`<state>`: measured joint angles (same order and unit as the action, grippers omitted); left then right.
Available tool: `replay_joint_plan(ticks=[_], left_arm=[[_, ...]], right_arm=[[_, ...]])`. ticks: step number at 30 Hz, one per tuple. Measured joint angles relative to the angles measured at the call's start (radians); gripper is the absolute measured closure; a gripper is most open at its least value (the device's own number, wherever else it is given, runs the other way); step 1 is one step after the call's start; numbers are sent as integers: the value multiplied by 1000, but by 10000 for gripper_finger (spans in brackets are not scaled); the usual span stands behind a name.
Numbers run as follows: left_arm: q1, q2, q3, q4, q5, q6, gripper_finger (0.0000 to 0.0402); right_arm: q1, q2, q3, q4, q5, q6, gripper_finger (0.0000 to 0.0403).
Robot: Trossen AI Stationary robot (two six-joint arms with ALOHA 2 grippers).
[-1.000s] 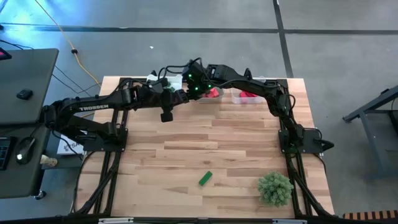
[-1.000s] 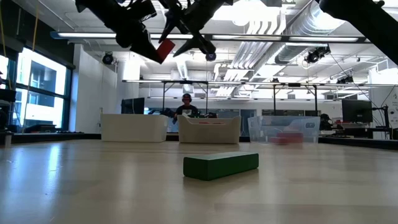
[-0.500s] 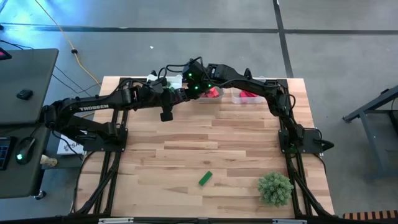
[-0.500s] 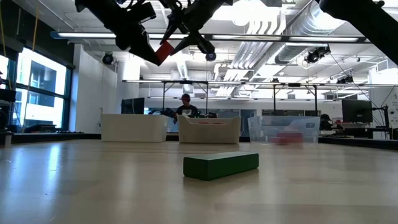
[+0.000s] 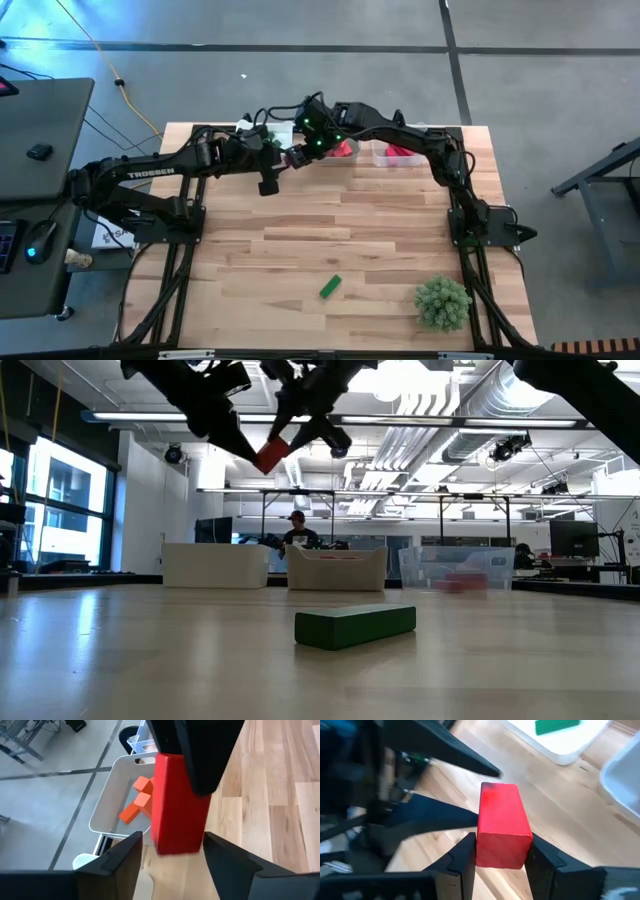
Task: Sort & place blocks by color
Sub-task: Put the red wooden block into the transparent bin
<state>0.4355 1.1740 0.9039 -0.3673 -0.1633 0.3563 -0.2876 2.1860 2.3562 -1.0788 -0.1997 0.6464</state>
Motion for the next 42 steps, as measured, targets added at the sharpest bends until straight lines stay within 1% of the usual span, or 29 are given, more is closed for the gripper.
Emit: replay_joint_plan(ticks=[4,7,9,15,18,26,32,39,42], left_arm=[[2,0,0,0,-6,-37,183],[7,0,0,-4,-6,-39,178],[10,0,0,-9,-6,-41,177],[10,0,0,-11,-7,-92,177],[10,0,0,-11,-7,-92,177],[10,0,0,-11,-9,-92,177],[10,0,0,-11,-11,-95,177],[10,0,0,-10,-90,-92,177],[10,0,0,-10,-110,-92,177]], right_arm=[[-7,0,0,-59,38,-64,288],[-9,0,0,-95,43,-152,288],[-10,0,0,-120,55,-179,288],[-9,0,0,-243,163,-265,288],[-9,0,0,-304,224,-307,288],[-9,0,0,-416,332,-423,288],[-9,0,0,-498,435,-459,288],[0,0,-4,-492,435,-477,288],[7,-14,-31,-492,436,-494,288]])
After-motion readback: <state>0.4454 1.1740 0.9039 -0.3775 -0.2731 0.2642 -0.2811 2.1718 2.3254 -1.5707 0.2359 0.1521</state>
